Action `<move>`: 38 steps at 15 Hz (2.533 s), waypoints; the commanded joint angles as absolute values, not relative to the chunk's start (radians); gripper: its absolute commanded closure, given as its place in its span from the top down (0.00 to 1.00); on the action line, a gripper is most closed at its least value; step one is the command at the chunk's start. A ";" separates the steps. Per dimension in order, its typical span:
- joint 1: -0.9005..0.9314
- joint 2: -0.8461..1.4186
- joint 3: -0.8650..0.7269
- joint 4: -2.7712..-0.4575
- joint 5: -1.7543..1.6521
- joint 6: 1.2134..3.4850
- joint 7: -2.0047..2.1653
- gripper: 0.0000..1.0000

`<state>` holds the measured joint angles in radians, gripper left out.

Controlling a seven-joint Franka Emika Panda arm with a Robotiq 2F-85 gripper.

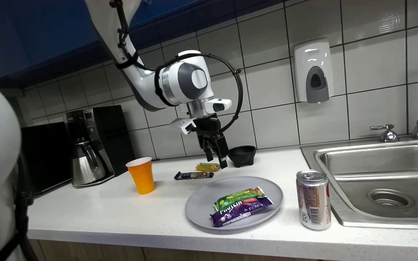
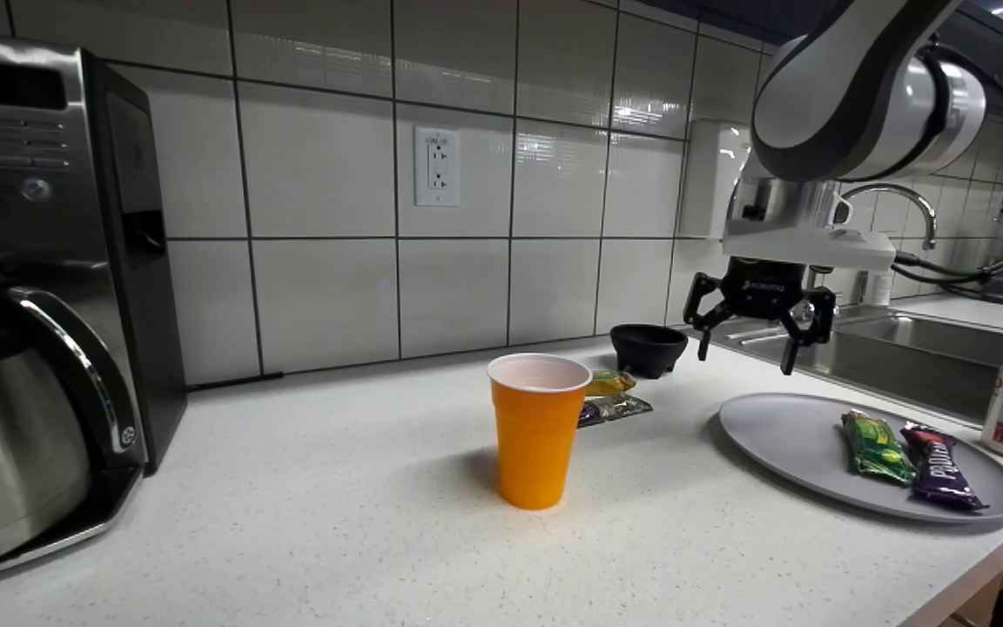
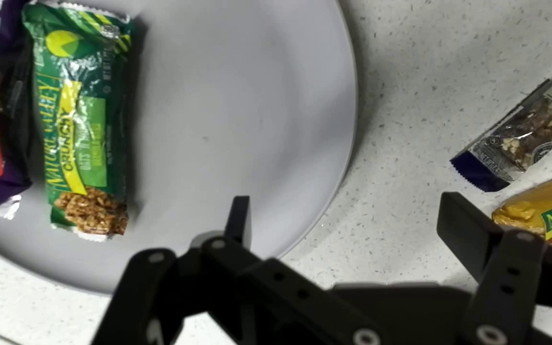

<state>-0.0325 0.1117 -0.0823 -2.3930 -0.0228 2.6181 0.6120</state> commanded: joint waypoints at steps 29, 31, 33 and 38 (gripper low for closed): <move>0.170 0.449 -0.053 -1.952 0.157 2.384 0.923 1.00; 0.187 0.466 -0.069 -1.946 0.130 2.397 0.981 1.00; 0.190 0.482 -0.070 -1.936 0.122 2.396 1.029 1.00; 0.188 0.524 -0.064 -1.909 0.125 2.390 1.098 1.00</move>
<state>0.1774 0.4944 -0.0559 -1.9541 0.1439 2.4196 1.0395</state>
